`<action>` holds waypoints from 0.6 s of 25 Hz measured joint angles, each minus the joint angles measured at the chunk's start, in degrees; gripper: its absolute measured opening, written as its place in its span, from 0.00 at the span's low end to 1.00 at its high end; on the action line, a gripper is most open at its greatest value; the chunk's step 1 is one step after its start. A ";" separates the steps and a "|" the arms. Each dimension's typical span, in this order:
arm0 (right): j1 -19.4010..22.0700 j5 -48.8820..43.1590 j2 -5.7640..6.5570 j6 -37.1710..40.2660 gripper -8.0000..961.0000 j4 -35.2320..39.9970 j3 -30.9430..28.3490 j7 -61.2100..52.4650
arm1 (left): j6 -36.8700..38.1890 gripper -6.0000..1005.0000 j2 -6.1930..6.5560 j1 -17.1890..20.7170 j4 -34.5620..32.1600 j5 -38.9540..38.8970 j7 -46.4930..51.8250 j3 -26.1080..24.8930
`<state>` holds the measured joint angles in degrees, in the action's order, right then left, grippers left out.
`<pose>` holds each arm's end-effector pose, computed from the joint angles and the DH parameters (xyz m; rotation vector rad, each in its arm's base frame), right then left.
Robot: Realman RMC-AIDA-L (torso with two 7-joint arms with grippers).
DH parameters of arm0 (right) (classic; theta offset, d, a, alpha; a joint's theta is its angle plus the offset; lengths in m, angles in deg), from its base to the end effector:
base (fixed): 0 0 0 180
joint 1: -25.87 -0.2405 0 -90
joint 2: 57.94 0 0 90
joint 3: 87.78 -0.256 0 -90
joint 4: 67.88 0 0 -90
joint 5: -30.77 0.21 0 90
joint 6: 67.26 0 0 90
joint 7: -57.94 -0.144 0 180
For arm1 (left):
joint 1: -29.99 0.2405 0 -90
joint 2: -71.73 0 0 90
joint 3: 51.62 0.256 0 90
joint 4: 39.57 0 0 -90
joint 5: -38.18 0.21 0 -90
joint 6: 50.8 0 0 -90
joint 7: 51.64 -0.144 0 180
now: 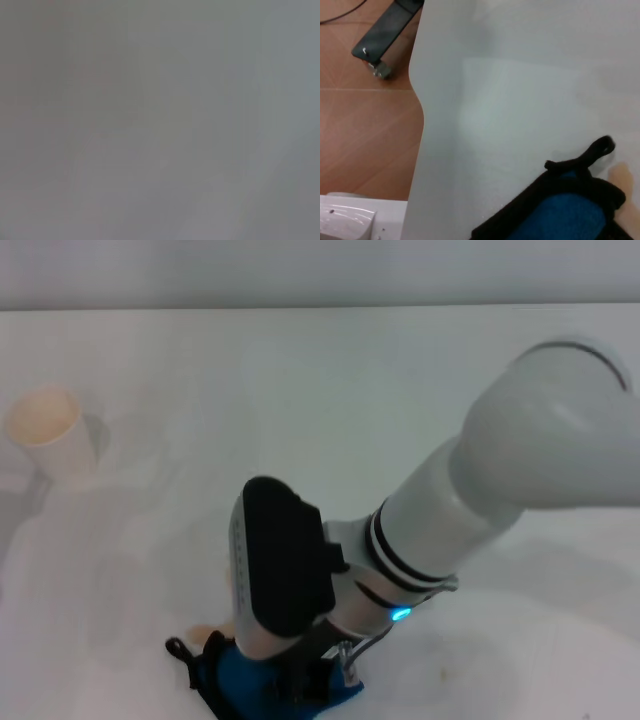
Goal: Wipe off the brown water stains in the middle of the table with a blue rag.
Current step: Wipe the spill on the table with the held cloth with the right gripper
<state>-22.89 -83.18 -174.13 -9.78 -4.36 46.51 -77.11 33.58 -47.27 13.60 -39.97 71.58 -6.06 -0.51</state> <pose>0.1141 0.2680 -0.1672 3.0031 0.0486 0.4981 -0.3684 0.2583 0.0210 -1.3868 -0.8948 -1.1466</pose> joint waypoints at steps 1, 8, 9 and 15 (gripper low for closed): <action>0.01 0.01 0.00 -0.75 0.11 -0.08 0.63 0.21 | 0.00 0.88 0.00 -0.01 -0.01 0.00 0.04 0.02; 0.81 0.23 0.01 -4.03 0.11 -0.29 2.51 1.12 | 0.00 0.88 0.00 -0.36 -0.04 0.34 0.25 0.05; 0.83 0.29 0.01 -4.49 0.11 -0.29 2.76 1.15 | 0.00 0.88 0.00 -0.39 -0.04 0.48 0.25 0.06; 0.92 0.42 0.00 -8.08 0.11 -0.22 4.72 1.21 | 0.00 0.88 0.00 -0.41 -0.05 0.58 0.28 0.05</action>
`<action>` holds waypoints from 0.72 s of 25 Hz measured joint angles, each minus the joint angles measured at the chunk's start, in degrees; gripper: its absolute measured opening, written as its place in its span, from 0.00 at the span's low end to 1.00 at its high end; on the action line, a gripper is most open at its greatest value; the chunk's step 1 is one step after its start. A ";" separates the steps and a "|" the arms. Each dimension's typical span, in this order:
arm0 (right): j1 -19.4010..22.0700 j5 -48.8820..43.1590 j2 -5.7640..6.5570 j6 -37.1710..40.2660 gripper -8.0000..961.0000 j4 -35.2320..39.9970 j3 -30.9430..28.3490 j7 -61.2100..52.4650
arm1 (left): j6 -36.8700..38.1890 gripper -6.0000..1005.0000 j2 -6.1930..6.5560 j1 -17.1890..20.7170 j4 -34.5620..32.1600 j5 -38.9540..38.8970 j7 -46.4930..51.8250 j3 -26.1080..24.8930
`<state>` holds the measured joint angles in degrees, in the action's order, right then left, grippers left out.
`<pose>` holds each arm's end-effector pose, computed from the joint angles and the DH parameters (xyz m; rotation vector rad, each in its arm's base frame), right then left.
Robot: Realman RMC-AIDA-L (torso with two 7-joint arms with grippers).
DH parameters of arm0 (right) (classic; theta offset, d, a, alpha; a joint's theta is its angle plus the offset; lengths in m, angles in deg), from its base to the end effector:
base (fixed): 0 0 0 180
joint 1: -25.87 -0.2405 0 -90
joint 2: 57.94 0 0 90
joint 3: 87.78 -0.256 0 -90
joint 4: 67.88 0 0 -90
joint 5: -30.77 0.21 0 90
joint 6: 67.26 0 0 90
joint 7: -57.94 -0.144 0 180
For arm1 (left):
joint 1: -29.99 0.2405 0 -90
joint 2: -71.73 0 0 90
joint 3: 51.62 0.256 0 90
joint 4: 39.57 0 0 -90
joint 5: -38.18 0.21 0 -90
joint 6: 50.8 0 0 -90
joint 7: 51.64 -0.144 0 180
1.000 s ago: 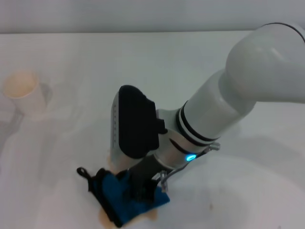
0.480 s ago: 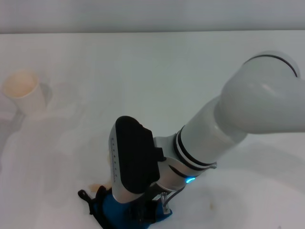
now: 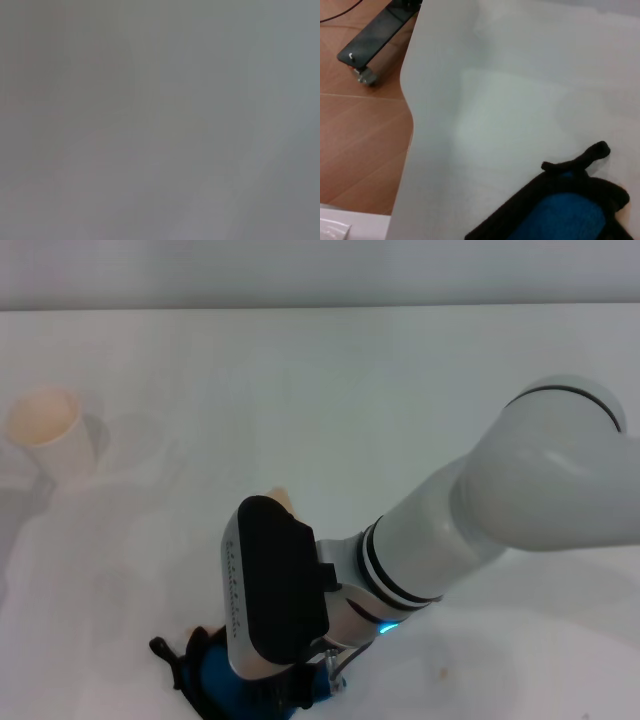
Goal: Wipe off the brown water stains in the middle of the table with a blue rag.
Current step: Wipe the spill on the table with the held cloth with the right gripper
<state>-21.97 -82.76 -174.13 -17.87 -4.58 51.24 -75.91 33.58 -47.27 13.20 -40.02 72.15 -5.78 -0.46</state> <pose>0.1178 0.2633 -0.1794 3.0556 0.1264 0.4299 -0.3657 0.2609 0.0198 -1.4013 -0.8946 -1.1547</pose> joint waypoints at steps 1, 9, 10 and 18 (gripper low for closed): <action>0.01 0.00 0.00 -0.88 0.11 -0.02 0.37 0.00 | 0.00 0.88 0.00 0.00 0.00 0.01 0.01 0.00; 0.02 0.04 0.00 -8.23 0.10 -1.11 3.30 -0.01 | -0.01 0.88 -0.03 -0.10 0.00 0.05 0.11 -0.01; 0.02 0.03 0.00 -9.17 0.10 -1.39 3.62 -0.01 | 0.00 0.88 -0.04 -0.10 0.00 0.04 0.11 -0.01; 0.30 0.09 0.00 -17.38 0.10 -4.15 6.30 -0.02 | -0.01 0.88 -0.14 -0.17 0.00 0.05 0.11 -0.01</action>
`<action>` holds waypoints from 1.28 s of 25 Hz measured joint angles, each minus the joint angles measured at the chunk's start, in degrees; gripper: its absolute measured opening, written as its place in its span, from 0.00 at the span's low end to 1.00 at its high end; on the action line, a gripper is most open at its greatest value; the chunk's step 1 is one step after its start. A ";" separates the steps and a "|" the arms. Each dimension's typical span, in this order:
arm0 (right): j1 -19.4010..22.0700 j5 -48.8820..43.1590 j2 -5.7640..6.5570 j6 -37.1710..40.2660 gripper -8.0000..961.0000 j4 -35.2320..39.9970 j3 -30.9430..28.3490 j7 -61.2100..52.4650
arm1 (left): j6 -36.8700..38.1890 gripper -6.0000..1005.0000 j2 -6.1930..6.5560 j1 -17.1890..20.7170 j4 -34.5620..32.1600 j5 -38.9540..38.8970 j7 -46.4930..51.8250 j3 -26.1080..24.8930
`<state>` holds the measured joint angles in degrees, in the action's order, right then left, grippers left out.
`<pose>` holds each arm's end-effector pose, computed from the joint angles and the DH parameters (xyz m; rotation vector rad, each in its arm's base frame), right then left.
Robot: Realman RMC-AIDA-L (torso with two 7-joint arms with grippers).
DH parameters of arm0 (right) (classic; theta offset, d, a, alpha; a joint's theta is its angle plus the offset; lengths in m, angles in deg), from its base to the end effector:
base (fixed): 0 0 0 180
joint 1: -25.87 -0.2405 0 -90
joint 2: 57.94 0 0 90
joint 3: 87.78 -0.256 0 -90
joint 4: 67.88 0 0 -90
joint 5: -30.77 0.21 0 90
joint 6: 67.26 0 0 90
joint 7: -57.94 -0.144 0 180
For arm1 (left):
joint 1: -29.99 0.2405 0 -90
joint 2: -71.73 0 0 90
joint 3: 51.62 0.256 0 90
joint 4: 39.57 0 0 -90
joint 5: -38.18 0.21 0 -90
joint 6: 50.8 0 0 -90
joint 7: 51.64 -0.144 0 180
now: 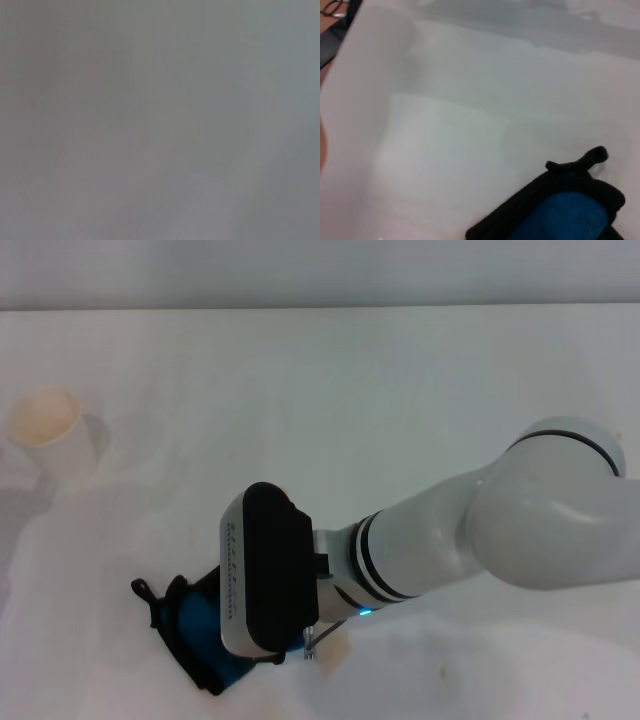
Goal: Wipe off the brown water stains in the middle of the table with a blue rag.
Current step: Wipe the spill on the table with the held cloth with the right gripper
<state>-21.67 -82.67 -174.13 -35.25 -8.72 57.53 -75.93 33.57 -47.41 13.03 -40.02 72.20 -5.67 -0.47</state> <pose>0.1254 0.2790 -0.1938 -3.0138 -0.1790 -0.2750 -0.3644 0.2619 0.0187 -1.4027 -0.8967 -1.1598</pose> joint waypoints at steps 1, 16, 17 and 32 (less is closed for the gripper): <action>0.11 -0.05 0.00 -0.58 0.10 -0.18 0.09 0.00 | 0.04 0.88 -0.01 0.00 0.00 0.00 0.00 0.00; 0.25 -0.77 0.01 -9.20 0.09 -6.47 -0.30 0.01 | 0.61 0.88 -0.04 -0.27 0.00 -0.36 0.00 0.00; 0.13 -0.79 0.01 -9.85 0.09 -7.14 -0.41 0.01 | 0.62 0.88 -0.04 -0.27 0.00 -0.38 0.00 0.00; 0.17 -6.25 0.01 -13.18 0.08 -14.43 -8.94 0.06 | 0.89 0.88 0.06 -0.22 0.00 -0.45 0.00 -0.18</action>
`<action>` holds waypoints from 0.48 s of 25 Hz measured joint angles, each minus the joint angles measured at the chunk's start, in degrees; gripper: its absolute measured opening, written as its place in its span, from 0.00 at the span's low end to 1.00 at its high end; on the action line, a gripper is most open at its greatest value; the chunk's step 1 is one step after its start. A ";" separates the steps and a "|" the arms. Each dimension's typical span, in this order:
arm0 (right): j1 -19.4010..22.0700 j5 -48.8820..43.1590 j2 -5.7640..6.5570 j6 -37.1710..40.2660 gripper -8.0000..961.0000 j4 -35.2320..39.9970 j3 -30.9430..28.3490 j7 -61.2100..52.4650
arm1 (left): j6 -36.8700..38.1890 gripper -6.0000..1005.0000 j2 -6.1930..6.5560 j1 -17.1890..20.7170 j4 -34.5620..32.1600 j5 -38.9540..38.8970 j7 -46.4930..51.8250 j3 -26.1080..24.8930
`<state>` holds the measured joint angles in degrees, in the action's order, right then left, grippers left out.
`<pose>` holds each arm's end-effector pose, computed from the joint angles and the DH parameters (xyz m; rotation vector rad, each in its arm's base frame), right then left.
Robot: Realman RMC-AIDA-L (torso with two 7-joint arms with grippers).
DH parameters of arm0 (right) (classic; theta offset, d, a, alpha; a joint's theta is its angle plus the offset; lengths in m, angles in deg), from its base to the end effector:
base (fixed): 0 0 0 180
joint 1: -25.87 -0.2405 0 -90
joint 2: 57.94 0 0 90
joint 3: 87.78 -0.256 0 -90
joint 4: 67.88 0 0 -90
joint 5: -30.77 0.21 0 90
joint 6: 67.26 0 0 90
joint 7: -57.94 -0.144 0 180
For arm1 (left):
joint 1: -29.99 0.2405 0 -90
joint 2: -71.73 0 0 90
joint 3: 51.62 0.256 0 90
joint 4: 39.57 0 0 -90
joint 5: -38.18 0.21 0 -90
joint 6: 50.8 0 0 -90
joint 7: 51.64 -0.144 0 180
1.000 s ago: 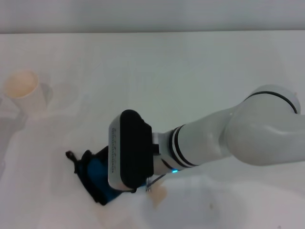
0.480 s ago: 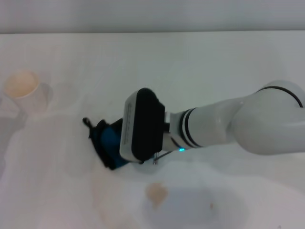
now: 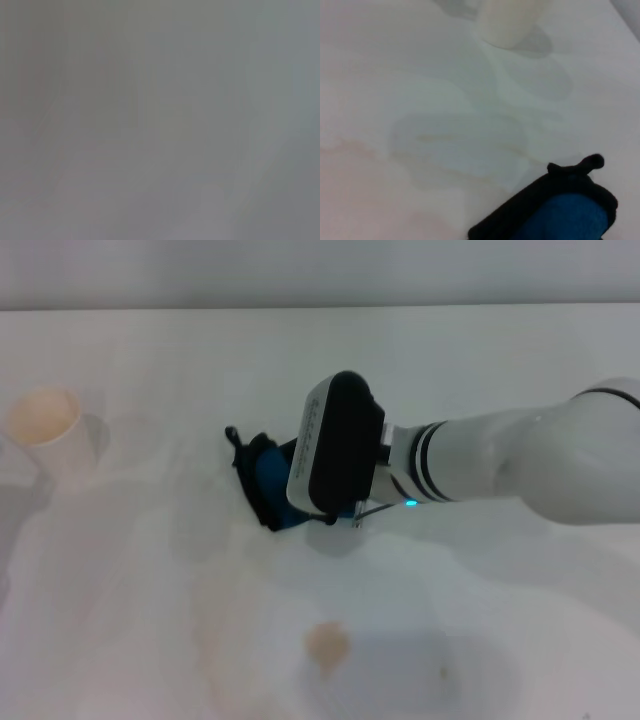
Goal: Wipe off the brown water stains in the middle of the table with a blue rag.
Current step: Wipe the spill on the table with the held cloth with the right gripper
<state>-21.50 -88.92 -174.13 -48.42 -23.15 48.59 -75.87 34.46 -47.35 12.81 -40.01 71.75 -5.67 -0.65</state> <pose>0.1635 0.3661 -0.1609 -2.6682 -0.0484 -0.2509 -0.3625 0.2630 0.0215 -1.3947 -0.8796 -1.1761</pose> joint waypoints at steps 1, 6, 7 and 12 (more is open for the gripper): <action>-0.01 -0.39 0.00 -0.12 0.08 -0.32 -0.33 0.00 | 0.08 0.88 0.00 -0.01 0.00 0.00 0.00 0.01; 0.12 -0.86 0.00 -1.29 0.08 -0.37 -0.30 0.00 | 0.38 0.88 0.00 -0.06 0.00 0.00 0.00 -0.07; 0.13 -0.81 0.00 -1.35 0.08 0.04 -0.04 -0.01 | 0.41 0.88 0.00 -0.06 0.00 0.00 0.00 -0.08; 0.21 0.10 -0.02 -1.45 0.08 4.16 4.37 -0.08 | 0.45 0.88 0.06 -0.05 0.00 0.01 -0.04 -0.06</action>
<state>-21.29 -88.82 -174.14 -49.87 -18.99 52.96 -75.96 34.91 -47.30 12.76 -40.01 71.76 -5.72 -0.71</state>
